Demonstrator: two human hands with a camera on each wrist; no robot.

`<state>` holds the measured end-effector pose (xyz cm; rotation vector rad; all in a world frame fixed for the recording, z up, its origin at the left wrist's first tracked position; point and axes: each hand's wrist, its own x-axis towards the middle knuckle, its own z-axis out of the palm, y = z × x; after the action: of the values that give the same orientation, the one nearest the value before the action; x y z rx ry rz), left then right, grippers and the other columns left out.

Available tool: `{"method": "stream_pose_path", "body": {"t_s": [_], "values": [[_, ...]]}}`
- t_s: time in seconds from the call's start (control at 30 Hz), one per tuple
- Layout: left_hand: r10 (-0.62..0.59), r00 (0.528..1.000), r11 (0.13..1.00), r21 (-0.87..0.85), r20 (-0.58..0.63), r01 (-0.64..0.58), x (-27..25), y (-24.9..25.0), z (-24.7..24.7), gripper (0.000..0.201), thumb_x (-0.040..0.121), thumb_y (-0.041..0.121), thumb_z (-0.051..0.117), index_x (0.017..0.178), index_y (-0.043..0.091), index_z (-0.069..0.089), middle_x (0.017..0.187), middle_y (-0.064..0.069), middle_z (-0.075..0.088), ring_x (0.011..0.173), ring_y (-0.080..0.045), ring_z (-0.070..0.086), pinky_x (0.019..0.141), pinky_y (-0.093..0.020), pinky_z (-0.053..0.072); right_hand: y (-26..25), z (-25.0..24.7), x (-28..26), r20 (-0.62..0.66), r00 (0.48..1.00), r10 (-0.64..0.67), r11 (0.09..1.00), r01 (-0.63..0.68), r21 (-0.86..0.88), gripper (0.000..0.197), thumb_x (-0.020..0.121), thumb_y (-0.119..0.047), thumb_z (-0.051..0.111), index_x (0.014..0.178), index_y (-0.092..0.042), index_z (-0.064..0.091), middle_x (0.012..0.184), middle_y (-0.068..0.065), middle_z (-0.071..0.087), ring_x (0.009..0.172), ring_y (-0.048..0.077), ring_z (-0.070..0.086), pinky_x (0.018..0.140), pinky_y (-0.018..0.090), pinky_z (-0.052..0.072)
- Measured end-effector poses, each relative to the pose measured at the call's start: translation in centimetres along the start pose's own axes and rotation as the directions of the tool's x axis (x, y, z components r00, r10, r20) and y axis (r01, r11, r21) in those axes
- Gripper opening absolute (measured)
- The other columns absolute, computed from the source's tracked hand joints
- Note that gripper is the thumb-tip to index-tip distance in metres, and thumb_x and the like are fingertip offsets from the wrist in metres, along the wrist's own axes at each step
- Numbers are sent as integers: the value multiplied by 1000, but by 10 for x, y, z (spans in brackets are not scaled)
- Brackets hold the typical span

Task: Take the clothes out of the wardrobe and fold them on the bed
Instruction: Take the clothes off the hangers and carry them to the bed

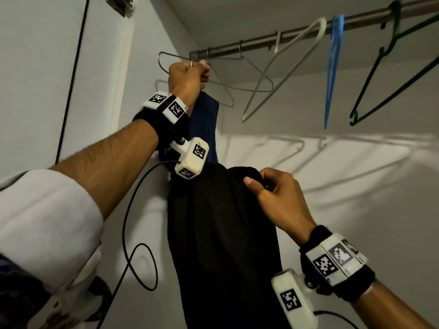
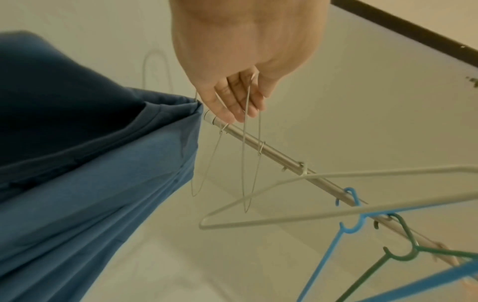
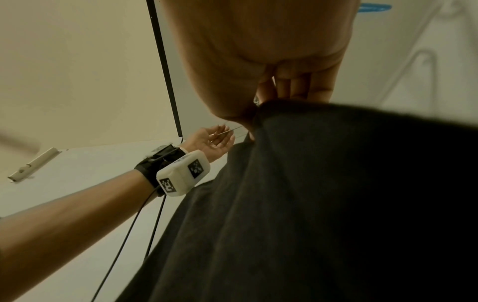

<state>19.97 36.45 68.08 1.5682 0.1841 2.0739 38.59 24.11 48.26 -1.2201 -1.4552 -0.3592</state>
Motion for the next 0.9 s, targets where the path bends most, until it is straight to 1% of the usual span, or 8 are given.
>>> {"method": "stream_pose_path", "body": {"t_s": [0.13,0.27,0.4,0.5,0.6,0.73,0.8,0.9], "values": [[9,1000,1000,13,-5,-9,-3,3,-3,17,97,14,60,93,7,74,82,-3,72,77,-12,67,73,-25,55,-1,-8,3,-2,1000,-20,999,20,-36,40,98,-36,66,61,-25,55,54,-18,55,55,4,50,57,23,33],[39,999,998,40,-7,-39,-7,6,-7,14,97,13,60,92,9,72,85,-5,68,76,-10,62,72,-25,54,1,-14,6,-17,1000,-17,999,17,-30,43,99,-36,65,60,-21,54,51,-14,51,52,6,48,57,25,33],[44,999,998,43,-32,-43,-13,10,-16,13,93,18,64,81,16,68,82,-5,64,76,-15,59,80,-38,58,4,-16,6,-18,1000,17,1000,-18,-20,48,98,-35,65,57,-19,49,46,-12,45,47,6,43,56,27,32],[6,995,1000,23,-101,-4,-18,10,-23,13,81,23,62,73,14,67,71,0,64,69,-15,60,67,-33,52,7,-18,6,-31,999,-17,995,14,-96,50,99,-37,62,56,-15,47,46,-9,43,48,11,41,55,30,30],[-6,975,999,42,-220,15,-18,3,-37,17,71,28,57,64,15,65,63,0,61,62,-18,56,60,-36,47,9,-15,7,-26,996,-89,973,82,-215,48,99,-40,60,62,-11,56,50,-2,53,56,20,53,58,35,39],[1,948,980,187,-317,61,-14,-2,-58,16,69,28,52,68,14,59,63,0,54,57,-15,51,58,-41,55,1,-8,12,-65,989,-133,973,118,-199,47,100,-33,59,59,-13,49,50,-2,47,53,17,47,55,34,32],[-48,961,978,183,-272,101,-9,-3,-62,23,68,32,54,75,11,62,68,0,56,60,-16,52,61,-36,55,1,-3,22,-94,992,-82,994,74,-82,42,101,-31,59,65,-9,57,56,4,56,57,20,51,57,33,35],[-107,982,977,166,-154,132,-1,-3,-64,50,69,39,64,106,6,69,86,1,65,72,-14,62,65,-30,59,4,11,44,-48,995,85,986,-77,150,40,99,-33,59,75,-3,64,66,8,62,64,23,58,67,34,45]]}}
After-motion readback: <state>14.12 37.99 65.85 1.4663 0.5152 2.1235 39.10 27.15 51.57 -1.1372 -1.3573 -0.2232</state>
